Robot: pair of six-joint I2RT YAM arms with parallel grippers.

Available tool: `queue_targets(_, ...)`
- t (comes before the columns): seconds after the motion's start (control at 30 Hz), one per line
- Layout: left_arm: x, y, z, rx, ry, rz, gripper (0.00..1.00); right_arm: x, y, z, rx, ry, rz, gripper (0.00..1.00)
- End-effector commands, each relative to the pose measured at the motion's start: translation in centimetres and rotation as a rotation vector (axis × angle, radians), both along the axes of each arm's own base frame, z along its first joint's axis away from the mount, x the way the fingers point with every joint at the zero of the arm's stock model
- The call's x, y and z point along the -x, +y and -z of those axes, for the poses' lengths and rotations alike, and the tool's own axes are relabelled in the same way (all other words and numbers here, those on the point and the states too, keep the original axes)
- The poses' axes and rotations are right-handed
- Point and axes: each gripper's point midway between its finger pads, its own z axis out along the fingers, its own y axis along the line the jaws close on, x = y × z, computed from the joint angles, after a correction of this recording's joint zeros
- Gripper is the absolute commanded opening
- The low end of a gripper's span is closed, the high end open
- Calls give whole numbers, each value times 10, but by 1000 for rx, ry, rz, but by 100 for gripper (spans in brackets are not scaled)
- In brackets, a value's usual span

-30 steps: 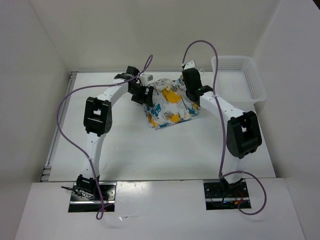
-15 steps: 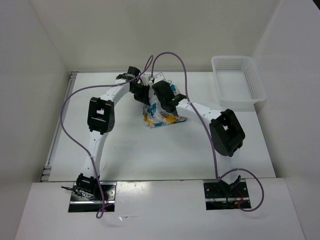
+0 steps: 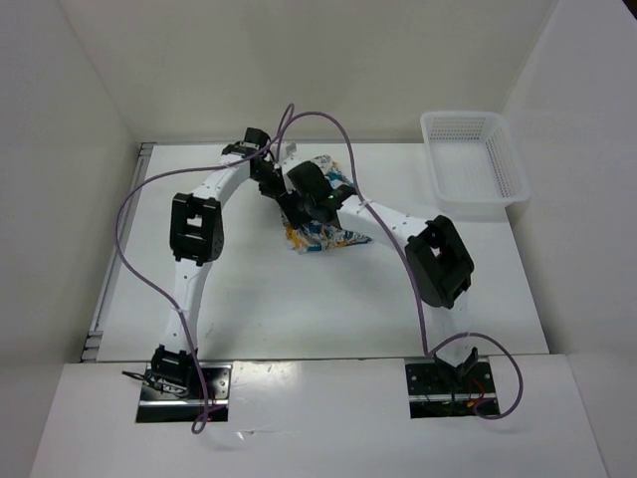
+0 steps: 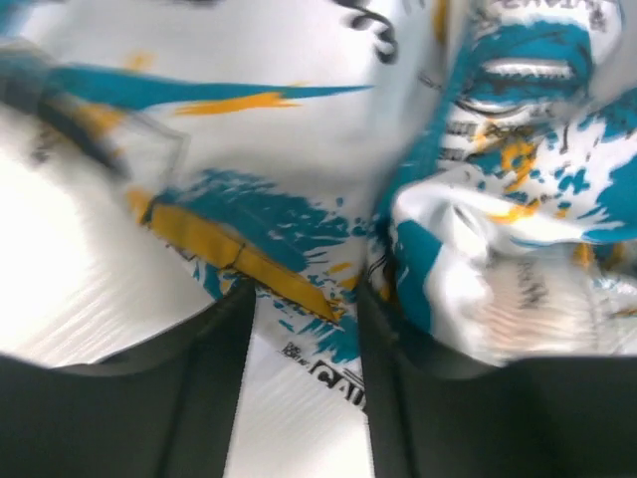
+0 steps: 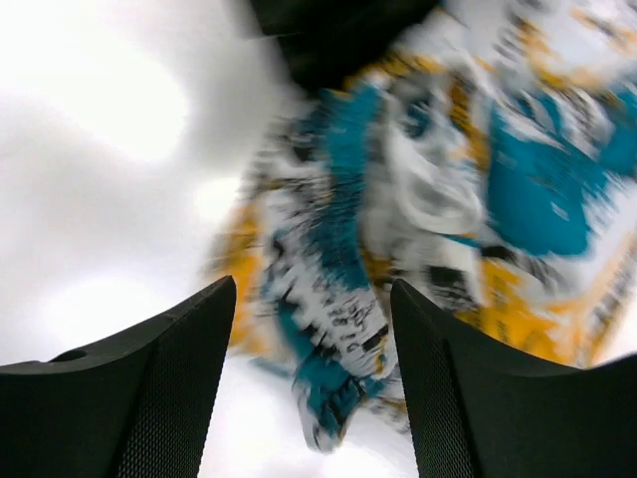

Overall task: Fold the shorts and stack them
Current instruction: Fold the shorts

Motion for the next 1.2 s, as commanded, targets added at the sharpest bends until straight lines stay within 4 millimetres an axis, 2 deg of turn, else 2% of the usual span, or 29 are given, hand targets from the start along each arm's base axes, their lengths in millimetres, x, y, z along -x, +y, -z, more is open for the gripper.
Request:
queue_targets(0.0, -21, 56, -13, -95, -46, -117, 55, 52, 64, -121, -260, -66, -403, 70)
queue_targets(0.03, -22, 56, -18, -94, -55, -118, 58, 67, 67, -123, -272, -31, -450, 70)
queue_targets(0.1, -28, 74, -34, -112, -83, -158, 66, 81, 70, -138, -305, -22, -514, 70)
queue_targets(0.13, -31, 74, -41, -109, -97, -159, 68, 85, 65, -143, -304, -34, -520, 70)
queue_targets(0.17, -33, 73, -58, -103, -131, -161, 70, 85, 60, -143, -288, -45, -508, 70)
queue_targets(0.2, -32, 77, -65, -91, -132, -165, 72, 82, 45, -122, -231, -32, -446, 68)
queue_targets(0.23, -32, 76, -81, -78, -155, -160, 76, 76, 35, -127, -225, -67, -407, 66)
queue_targets(0.27, -31, 74, -89, -65, -165, -154, 78, 70, 24, -120, -206, -73, -369, 63)
queue_targets(0.3, -26, 70, -96, -43, -162, -141, 79, 60, 2, -99, -177, -46, -302, 61)
queue_targets(0.37, -21, 64, -116, -3, -179, -119, 85, 44, -23, -92, -161, -63, -217, 61)
queue_targets(0.4, -15, 57, -124, 38, -173, -92, 87, 36, -42, -73, -128, -50, -171, 64)
queue_targets(0.47, -6, 43, -130, 74, -162, -54, 89, 30, -60, -55, -44, -93, -158, 64)
queue_targets(0.53, 10, 23, -115, 77, -108, -13, 91, 27, -68, -44, -10, -103, -158, 64)
queue_targets(0.57, 14, 16, -111, 75, -94, 1, 92, 26, -76, -30, 4, -81, -143, 66)
queue_targets(0.6, 17, 12, -105, 57, -85, 3, 92, 24, -79, -30, -3, -76, -141, 68)
queue_targets(0.63, 21, 7, -99, 30, -79, 7, 97, 24, -90, -14, 7, -38, -129, 72)
queue_targets(0.7, 20, 14, -79, -20, -50, -16, 97, 23, -98, -5, 30, -42, -133, 76)
queue_targets(0.77, 19, 21, -67, -62, -37, -36, 97, 25, -114, 11, 61, -20, -109, 76)
queue_targets(0.83, 19, 26, -56, -92, -21, -49, 95, 20, -125, 16, 50, -16, -72, 77)
queue_targets(0.9, 19, 28, -55, -100, -22, -53, 94, 15, -135, 23, 44, -8, -27, 78)
queue_targets(0.93, 19, 28, -55, -100, -22, -53, 93, 11, -147, 30, 49, 3, 12, 79)
queue_targets(0.97, 19, 28, -55, -100, -22, -53, 93, 7, -152, 28, 45, -4, 25, 79)
queue_targets(1.03, 23, 23, -52, -103, -13, -43, 87, -1, -167, 40, 43, 16, 84, 79)
queue_targets(1.07, 24, 22, -48, -97, -2, -39, 84, -1, -163, 44, 28, 27, 80, 79)
queue_targets(1.1, 24, 22, -43, -99, 7, -38, 72, -1, -161, 53, 27, 41, 73, 79)
queue_targets(1.17, 26, 18, -39, -76, 24, -25, 60, -3, -156, 59, 22, 52, 48, 79)
